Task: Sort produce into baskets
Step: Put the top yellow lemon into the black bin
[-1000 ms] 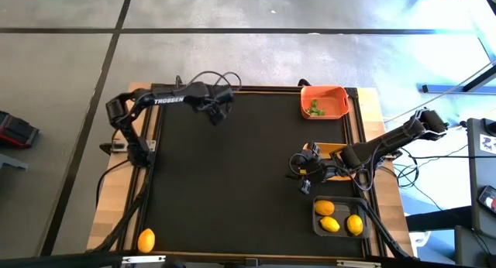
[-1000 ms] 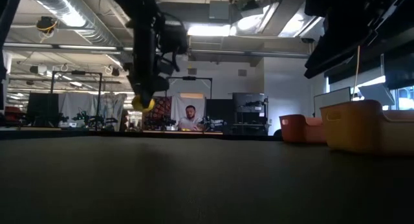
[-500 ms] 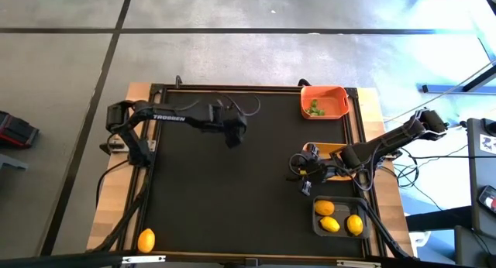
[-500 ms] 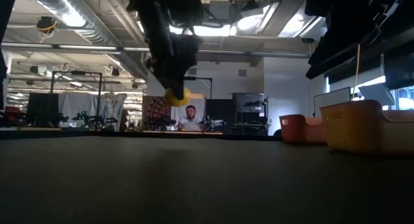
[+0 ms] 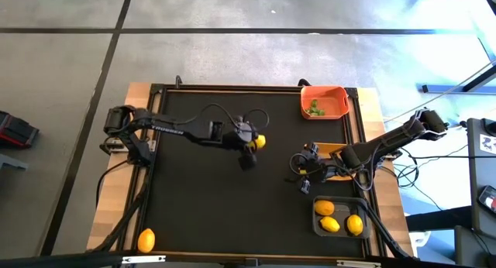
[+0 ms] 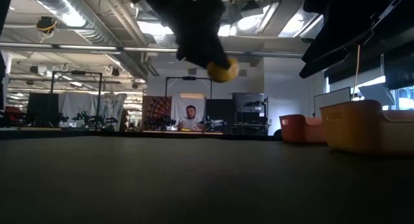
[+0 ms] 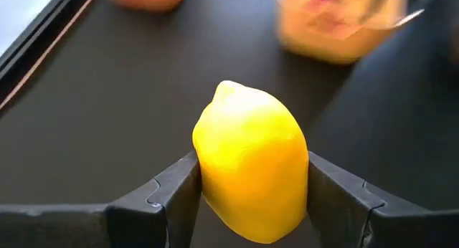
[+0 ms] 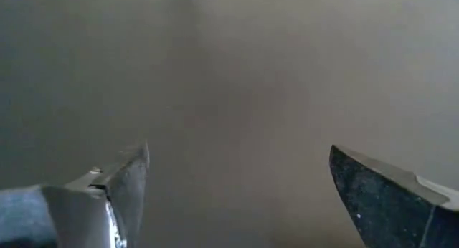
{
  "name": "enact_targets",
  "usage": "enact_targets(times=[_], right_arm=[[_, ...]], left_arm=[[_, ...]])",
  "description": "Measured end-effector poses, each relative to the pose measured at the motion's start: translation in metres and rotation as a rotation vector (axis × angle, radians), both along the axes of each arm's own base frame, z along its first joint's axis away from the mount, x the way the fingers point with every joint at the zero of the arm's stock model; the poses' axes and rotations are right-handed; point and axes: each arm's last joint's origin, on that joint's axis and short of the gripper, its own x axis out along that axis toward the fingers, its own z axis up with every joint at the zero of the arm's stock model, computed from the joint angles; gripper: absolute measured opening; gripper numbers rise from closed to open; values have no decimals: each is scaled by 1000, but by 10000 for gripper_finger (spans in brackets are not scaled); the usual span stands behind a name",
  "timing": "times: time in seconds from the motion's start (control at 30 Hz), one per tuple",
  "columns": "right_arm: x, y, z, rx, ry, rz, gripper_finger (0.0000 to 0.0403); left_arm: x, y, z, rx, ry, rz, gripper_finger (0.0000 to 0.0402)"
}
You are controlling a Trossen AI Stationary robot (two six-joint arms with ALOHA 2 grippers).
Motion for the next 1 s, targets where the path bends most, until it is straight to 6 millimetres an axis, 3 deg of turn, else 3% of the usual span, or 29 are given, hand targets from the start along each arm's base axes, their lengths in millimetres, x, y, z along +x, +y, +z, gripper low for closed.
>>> enact_targets(times=[0.2, 0.6, 0.83, 1.0], right_arm=[[0, 0, 0, -13, 1, 10, 363], [-6, -2, 9, -21, -29, 42, 363], [2, 0, 33, -143, -239, 146, 363], [15, 5, 37, -270, -324, 240, 363]], left_arm=[[6, -15, -11, -96, -177, -161, 210], [-1, -28, -32, -311, -505, -297, 210], [-2, -38, -31, -341, -548, -328, 210], [-2, -43, -28, -352, -581, -343, 210]])
